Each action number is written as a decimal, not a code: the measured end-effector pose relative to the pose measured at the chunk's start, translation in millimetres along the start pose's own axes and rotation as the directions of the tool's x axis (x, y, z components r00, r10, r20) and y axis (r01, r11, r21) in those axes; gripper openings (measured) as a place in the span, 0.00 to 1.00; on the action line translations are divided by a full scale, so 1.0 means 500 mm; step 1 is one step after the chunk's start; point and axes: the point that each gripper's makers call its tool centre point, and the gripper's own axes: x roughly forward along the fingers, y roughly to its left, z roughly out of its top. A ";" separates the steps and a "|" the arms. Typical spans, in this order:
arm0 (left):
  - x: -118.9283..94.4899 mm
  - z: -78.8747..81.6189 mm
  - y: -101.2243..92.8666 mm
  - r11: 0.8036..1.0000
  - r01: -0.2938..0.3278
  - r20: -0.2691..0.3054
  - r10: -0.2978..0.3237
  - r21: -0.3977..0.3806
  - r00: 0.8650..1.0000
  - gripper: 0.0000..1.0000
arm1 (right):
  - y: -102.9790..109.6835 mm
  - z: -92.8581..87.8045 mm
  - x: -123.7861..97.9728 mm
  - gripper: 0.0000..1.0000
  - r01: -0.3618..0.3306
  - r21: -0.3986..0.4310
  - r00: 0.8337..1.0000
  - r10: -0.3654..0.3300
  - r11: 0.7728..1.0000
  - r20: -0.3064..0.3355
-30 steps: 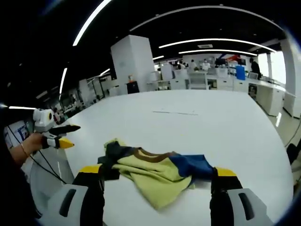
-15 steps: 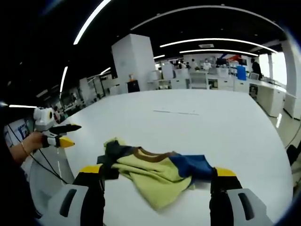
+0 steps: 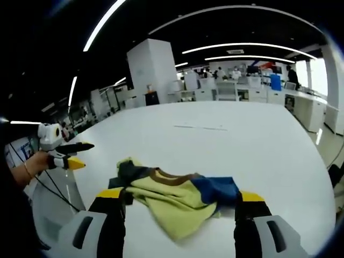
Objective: Fold the garment on the visible template until the final outline fits inside the template.
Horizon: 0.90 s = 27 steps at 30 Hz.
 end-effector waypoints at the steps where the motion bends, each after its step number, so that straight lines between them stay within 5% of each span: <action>1: 0.002 0.000 -0.001 1.000 0.004 -0.001 -0.004 0.002 1.000 0.81 | -0.002 0.000 0.001 0.81 0.001 -0.004 1.000 -0.001 1.000 -0.002; 27: 0.091 -0.008 -0.032 0.989 0.131 -0.056 -0.127 0.071 0.990 0.53 | -0.056 0.001 0.073 0.55 -0.044 -0.054 0.994 0.038 0.998 -0.107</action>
